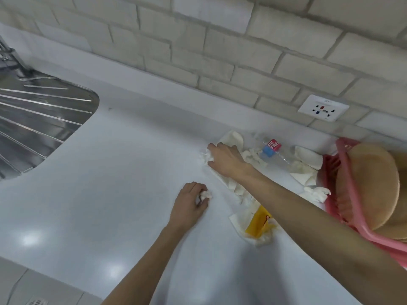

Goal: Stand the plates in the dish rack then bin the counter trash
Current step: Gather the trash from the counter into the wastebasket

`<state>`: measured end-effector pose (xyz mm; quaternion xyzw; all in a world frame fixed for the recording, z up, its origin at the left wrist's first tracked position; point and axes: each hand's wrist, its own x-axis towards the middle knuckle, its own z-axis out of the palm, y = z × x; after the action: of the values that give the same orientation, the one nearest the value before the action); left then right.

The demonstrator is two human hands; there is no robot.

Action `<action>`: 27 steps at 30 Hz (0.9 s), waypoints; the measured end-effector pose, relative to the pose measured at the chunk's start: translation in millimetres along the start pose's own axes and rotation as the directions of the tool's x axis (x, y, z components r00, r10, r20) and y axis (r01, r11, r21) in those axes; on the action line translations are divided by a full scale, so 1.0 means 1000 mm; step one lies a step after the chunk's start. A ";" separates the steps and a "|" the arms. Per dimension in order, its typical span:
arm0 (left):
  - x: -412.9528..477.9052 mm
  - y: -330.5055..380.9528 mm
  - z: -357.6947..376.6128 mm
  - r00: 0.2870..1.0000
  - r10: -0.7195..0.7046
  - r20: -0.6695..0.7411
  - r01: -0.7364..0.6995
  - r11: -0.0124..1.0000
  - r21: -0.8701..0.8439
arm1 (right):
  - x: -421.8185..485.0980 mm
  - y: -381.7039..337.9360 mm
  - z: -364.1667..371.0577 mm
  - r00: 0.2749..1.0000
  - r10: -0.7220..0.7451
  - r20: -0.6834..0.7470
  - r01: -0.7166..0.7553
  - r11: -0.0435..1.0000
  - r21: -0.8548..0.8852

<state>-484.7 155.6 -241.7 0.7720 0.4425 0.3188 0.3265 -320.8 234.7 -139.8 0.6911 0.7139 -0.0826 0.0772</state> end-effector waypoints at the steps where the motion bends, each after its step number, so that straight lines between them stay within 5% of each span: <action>1: 0.000 0.000 0.000 1.000 -0.001 -0.001 0.001 1.000 -0.014 | 0.007 -0.005 0.002 1.000 -0.001 0.027 0.002 0.999 -0.039; 6: 0.001 0.001 0.000 1.000 0.018 -0.025 -0.019 1.000 -0.023 | 0.030 -0.018 0.016 0.997 -0.050 0.065 0.056 0.995 -0.086; 13: 0.001 -0.001 0.000 0.999 0.041 -0.018 -0.042 0.998 -0.037 | 0.030 -0.022 0.015 0.986 -0.148 -0.075 0.164 0.940 0.298; 16: -0.002 0.000 -0.003 0.999 0.021 -0.031 -0.022 0.998 -0.054 | 0.003 -0.023 0.005 0.982 -0.045 -0.183 0.132 0.858 0.497; 21: -0.004 0.008 -0.012 0.997 -0.057 -0.055 0.046 0.982 -0.186 | -0.066 -0.016 -0.007 0.975 0.191 -0.117 -0.027 0.619 0.785; 25: -0.011 0.026 -0.020 0.939 -0.341 0.043 0.311 0.790 -0.528 | -0.120 -0.010 -0.004 0.959 0.284 -0.010 -0.124 0.449 0.885; 27: -0.019 0.039 -0.025 0.917 -0.373 0.142 0.381 0.714 -0.588 | -0.145 -0.010 0.003 0.949 0.315 -0.002 -0.127 0.387 0.913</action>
<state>-493.2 129.3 -200.4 0.5224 0.4632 0.3647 0.6161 -325.7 92.7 -110.5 0.7162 0.4614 -0.3811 -0.3590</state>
